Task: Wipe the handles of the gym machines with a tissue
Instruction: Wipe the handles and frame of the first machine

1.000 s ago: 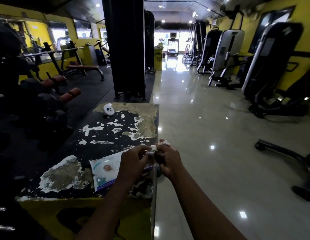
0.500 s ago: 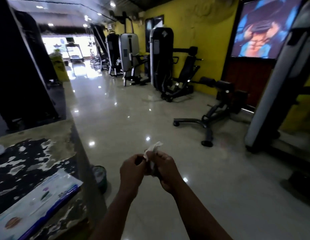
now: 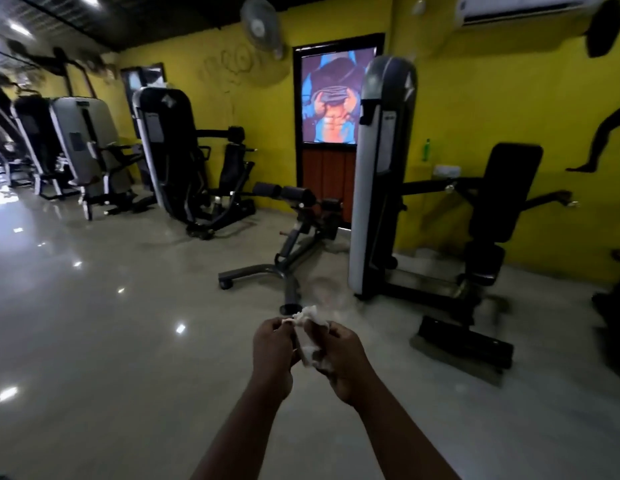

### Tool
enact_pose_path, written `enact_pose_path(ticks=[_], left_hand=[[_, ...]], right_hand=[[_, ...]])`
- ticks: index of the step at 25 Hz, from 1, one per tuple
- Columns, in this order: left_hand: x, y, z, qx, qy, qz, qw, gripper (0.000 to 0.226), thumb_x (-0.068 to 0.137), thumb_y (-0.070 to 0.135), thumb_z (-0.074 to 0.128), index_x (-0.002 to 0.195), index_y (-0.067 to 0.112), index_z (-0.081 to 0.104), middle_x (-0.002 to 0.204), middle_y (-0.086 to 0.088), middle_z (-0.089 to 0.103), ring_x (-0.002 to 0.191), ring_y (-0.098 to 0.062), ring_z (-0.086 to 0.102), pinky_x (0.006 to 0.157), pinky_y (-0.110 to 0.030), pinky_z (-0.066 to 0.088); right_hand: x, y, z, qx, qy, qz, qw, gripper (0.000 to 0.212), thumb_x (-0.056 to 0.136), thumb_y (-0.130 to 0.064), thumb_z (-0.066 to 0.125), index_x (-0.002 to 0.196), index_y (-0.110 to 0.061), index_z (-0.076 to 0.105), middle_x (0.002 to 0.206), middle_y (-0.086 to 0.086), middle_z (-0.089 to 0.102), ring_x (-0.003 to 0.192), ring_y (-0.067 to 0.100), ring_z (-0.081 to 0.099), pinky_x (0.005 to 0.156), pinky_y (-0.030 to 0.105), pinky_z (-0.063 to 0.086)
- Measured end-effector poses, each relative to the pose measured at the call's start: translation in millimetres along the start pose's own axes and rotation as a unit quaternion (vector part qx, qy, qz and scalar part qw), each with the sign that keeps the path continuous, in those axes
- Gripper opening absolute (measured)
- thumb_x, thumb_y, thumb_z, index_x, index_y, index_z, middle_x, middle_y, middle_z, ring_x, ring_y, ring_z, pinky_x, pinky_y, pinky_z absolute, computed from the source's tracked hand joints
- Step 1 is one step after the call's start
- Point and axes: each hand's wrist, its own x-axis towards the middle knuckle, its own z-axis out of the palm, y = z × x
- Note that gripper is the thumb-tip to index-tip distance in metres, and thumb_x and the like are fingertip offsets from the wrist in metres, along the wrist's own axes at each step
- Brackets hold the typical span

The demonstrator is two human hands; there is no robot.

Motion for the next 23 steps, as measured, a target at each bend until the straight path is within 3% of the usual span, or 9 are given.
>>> enact_pose_path(ticks=[3,6,9,12,15,18,23], left_hand=[[25.3,-14.4,74.9,-0.005,-0.017,-0.003,1.000,0.019,0.094,0.002,0.044,0.092,0.003,0.063,0.087,-0.020,0.068,0.073,-0.030,0.064,0.060,-0.035,0.050],[49.8,-35.6,129.8,0.034,-0.053,0.005,0.998,0.015,0.095,0.014,0.050,0.097,0.007,0.064,0.092,-0.020,0.069,0.077,-0.034,0.068,0.052,-0.032,0.048],[75.5,-49.3,188.3,0.053,-0.098,-0.005,0.994,0.017,0.097,0.017,0.048,0.102,0.011,0.064,0.095,-0.016,0.068,0.083,-0.034,0.068,0.055,-0.036,0.053],[106.0,-60.6,246.8,0.048,-0.114,-0.017,0.992,0.020,0.095,0.013,0.044,0.105,0.010,0.061,0.100,-0.017,0.066,0.091,-0.033,0.066,0.071,-0.048,0.058],[145.8,-70.4,304.4,0.021,-0.134,-0.045,0.990,0.024,0.093,0.009,0.041,0.099,0.002,0.063,0.098,-0.025,0.066,0.089,-0.038,0.065,0.068,-0.041,0.054],[192.7,-67.0,377.4,-0.007,-0.166,-0.072,0.984,0.029,0.097,0.011,0.039,0.099,-0.006,0.063,0.098,-0.028,0.067,0.086,-0.037,0.065,0.061,-0.033,0.051],[272.3,-37.5,491.2,-0.050,-0.177,-0.118,0.976,0.035,0.103,0.035,0.041,0.090,0.007,0.059,0.087,-0.017,0.063,0.075,-0.029,0.062,0.067,-0.038,0.051]], right_hand=[[14.6,-26.8,-70.4,0.008,0.007,-0.010,1.000,0.036,0.084,-0.026,0.067,0.108,0.001,0.066,0.089,0.015,0.072,0.072,0.022,0.068,0.062,0.029,0.053],[27.9,-37.8,-124.4,0.014,0.060,-0.018,0.998,0.035,0.083,-0.030,0.069,0.107,-0.005,0.069,0.103,0.022,0.070,0.088,0.032,0.067,0.076,0.041,0.050],[46.7,-50.2,-180.1,0.064,0.125,-0.043,0.989,0.023,0.081,-0.019,0.071,0.101,-0.009,0.068,0.100,0.015,0.072,0.090,0.026,0.069,0.076,0.039,0.052],[73.1,-60.5,-242.2,0.081,0.161,-0.064,0.982,0.044,0.075,-0.023,0.076,0.107,0.004,0.063,0.107,0.024,0.067,0.095,0.033,0.066,0.075,0.041,0.053],[109.1,-74.1,-298.0,0.086,0.201,-0.041,0.975,0.039,0.071,-0.027,0.081,0.095,-0.002,0.062,0.098,0.025,0.066,0.088,0.033,0.064,0.072,0.043,0.052],[161.5,-106.1,-354.1,0.103,0.235,-0.030,0.966,0.029,0.079,-0.029,0.073,0.094,-0.006,0.063,0.100,0.024,0.068,0.089,0.034,0.065,0.075,0.044,0.052],[251.0,-183.6,-436.6,0.110,0.287,-0.072,0.949,0.052,0.078,-0.039,0.072,0.109,0.002,0.066,0.097,0.023,0.071,0.081,0.036,0.069,0.068,0.044,0.057]])
